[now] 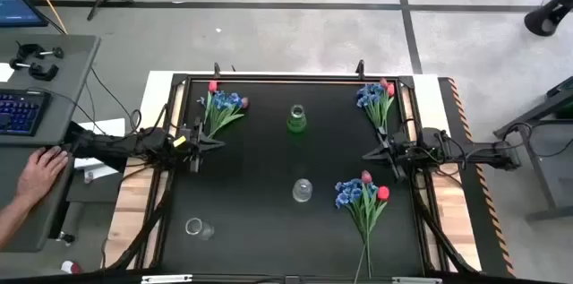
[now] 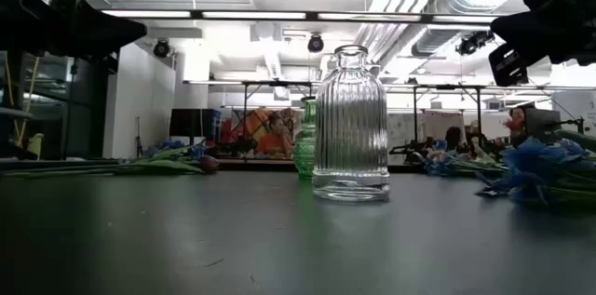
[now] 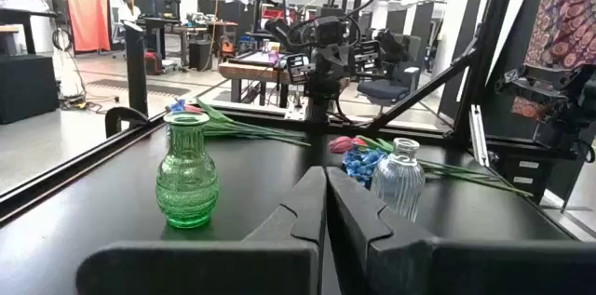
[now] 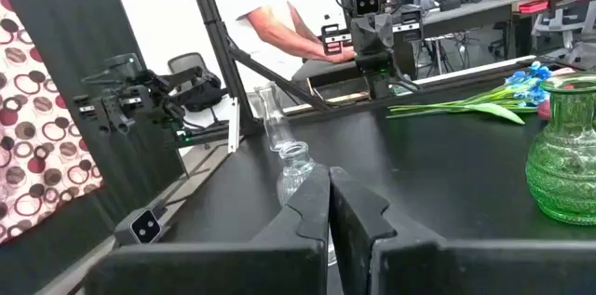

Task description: Sort flowers into vase by color

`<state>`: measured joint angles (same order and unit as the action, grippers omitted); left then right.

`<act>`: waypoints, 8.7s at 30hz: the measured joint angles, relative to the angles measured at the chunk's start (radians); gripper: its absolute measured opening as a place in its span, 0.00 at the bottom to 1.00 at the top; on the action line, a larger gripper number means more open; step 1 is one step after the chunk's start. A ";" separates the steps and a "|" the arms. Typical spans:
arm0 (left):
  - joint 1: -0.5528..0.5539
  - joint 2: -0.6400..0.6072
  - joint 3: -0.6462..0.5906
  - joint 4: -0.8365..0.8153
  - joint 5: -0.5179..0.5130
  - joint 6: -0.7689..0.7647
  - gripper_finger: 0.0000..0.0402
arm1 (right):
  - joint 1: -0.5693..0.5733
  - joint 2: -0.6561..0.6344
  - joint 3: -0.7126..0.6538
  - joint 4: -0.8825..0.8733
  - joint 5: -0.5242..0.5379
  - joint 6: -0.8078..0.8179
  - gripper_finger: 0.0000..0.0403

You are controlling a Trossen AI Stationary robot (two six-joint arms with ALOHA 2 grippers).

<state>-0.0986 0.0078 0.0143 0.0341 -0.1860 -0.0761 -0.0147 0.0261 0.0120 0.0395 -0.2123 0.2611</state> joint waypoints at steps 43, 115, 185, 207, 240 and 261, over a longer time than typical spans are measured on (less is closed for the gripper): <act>0.000 0.000 0.000 0.000 0.000 0.000 0.00 | 0.000 0.000 0.000 0.000 0.000 0.000 0.00; 0.000 0.000 0.000 0.000 0.000 0.000 0.00 | 0.000 0.000 0.000 0.000 0.000 0.000 0.00; 0.000 0.000 0.000 0.000 0.000 0.000 0.00 | -0.804 1.197 0.809 -0.930 0.402 0.490 0.35; 0.000 0.000 0.000 0.000 0.000 0.000 0.00 | -0.978 1.546 0.808 -0.884 0.438 0.415 0.32; 0.000 0.000 0.000 0.000 0.000 0.000 0.00 | -0.526 1.125 0.707 0.417 0.072 0.290 0.00; 0.000 0.000 0.000 0.000 0.000 0.000 0.00 | -0.471 1.412 0.892 0.495 0.130 0.019 0.00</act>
<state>-0.0984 0.0079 0.0143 0.0344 -0.1860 -0.0761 -0.4857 1.4381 0.9040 0.5341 -0.0821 0.2803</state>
